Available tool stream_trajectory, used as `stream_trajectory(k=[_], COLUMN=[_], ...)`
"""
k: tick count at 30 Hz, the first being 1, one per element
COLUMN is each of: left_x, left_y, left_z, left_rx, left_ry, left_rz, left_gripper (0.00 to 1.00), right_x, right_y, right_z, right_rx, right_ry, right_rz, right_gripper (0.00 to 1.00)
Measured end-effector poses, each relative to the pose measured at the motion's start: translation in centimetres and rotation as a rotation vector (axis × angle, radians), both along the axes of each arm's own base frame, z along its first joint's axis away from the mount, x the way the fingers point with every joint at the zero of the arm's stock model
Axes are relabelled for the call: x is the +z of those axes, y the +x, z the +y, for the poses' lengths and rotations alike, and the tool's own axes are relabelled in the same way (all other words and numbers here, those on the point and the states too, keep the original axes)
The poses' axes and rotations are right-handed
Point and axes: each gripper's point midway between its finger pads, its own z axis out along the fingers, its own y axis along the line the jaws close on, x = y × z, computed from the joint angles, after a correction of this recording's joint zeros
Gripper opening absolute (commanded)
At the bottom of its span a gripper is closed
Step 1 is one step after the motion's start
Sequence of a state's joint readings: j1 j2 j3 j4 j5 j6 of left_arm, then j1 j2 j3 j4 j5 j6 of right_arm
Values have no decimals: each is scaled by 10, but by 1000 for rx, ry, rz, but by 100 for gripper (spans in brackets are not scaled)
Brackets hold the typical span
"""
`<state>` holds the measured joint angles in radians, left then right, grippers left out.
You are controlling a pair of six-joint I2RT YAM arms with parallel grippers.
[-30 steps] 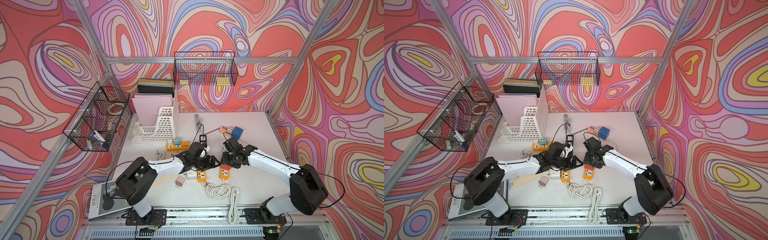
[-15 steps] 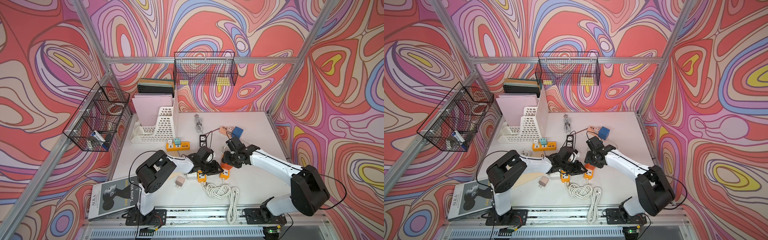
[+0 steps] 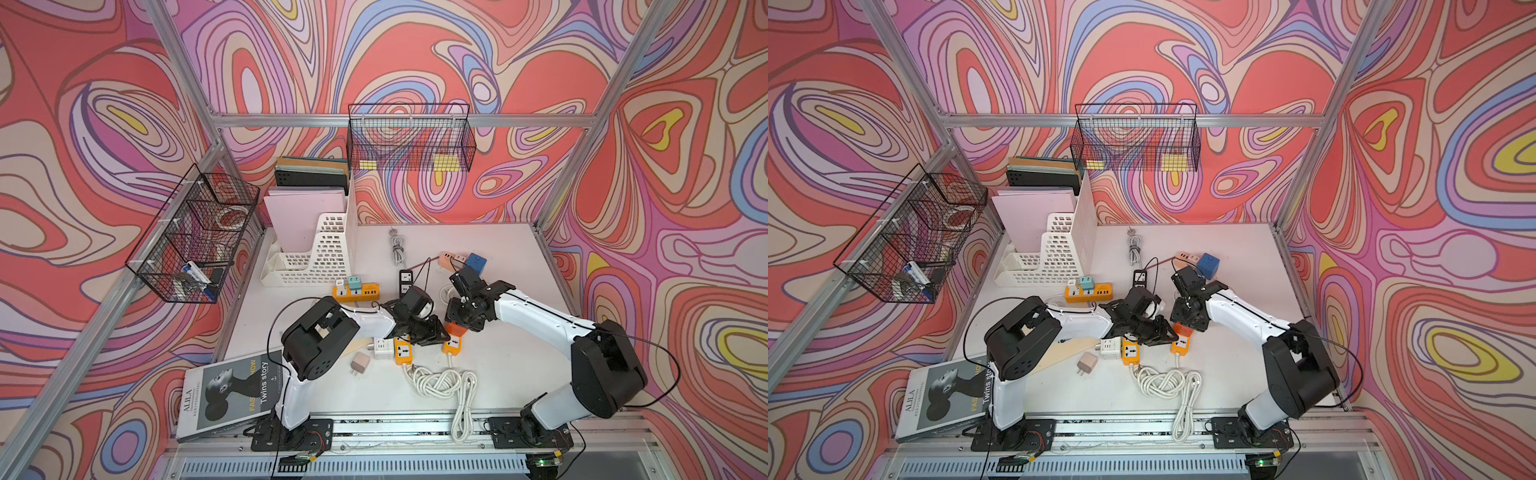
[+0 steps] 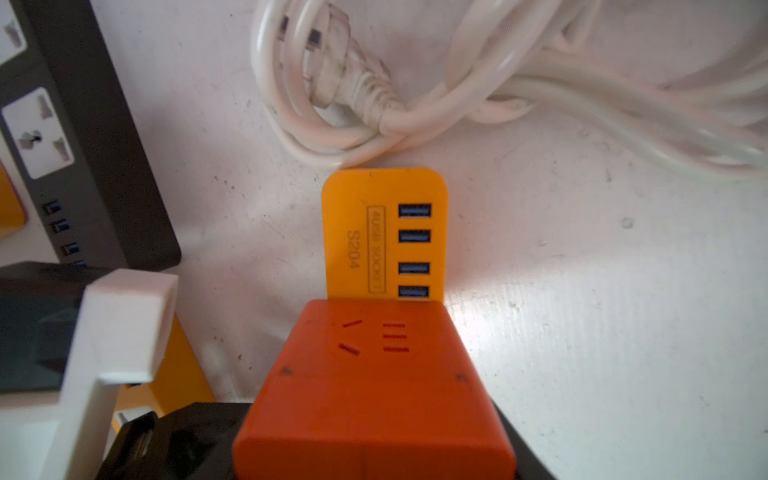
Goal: Pull the plug off the socket
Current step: Remove the plug from the socket.
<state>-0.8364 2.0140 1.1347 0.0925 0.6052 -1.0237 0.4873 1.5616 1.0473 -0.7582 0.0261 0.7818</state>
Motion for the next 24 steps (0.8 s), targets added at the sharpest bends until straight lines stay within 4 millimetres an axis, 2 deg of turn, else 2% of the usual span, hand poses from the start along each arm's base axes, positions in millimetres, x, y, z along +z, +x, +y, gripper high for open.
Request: stream_trajectory(k=[9, 24], left_x=[-1, 5], left_y=[-1, -8], left_z=[1, -6], left_rx=[2, -51], left_ry=[1, -72], left_rz=[65, 70], left_gripper=[32, 36], right_x=[7, 16], right_y=[-6, -23], right_z=[3, -6], right_rx=[-3, -59], right_ry=[-103, -44], right_rz=[-26, -104], right_gripper=[40, 41])
